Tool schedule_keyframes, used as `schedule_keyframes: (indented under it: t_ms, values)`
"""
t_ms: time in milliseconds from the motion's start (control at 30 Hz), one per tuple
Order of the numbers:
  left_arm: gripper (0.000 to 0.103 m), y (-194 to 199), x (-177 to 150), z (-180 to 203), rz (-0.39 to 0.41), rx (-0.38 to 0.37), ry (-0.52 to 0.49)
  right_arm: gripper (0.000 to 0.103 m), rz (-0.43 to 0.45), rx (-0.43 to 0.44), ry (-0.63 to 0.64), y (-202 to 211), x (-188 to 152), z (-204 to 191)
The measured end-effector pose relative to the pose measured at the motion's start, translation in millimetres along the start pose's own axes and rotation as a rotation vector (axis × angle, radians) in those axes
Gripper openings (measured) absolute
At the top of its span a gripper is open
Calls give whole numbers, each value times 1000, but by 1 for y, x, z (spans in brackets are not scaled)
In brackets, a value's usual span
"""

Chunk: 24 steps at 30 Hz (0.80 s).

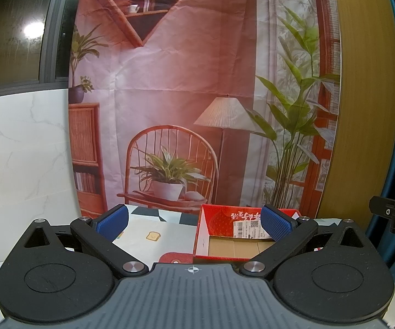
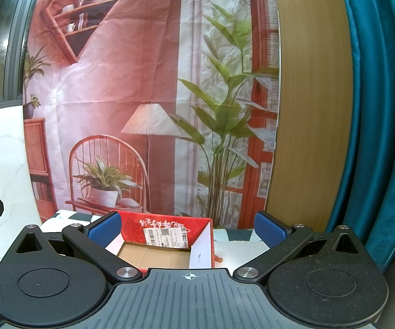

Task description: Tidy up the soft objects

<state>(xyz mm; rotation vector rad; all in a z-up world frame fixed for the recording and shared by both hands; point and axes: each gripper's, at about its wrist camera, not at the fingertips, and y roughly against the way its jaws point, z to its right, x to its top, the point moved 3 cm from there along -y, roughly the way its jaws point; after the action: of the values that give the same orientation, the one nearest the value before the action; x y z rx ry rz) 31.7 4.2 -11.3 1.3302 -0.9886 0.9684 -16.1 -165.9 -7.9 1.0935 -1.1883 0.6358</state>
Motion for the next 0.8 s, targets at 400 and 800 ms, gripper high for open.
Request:
schedule_keyframes:
  t_ms: [400, 800]
  values:
    - [103, -6, -5, -2, -19, 7, 6, 103, 7, 28, -6, -2, 0, 4]
    - [103, -45, -36, -4, -136, 13, -39, 103, -14, 149, -147, -37, -47, 12]
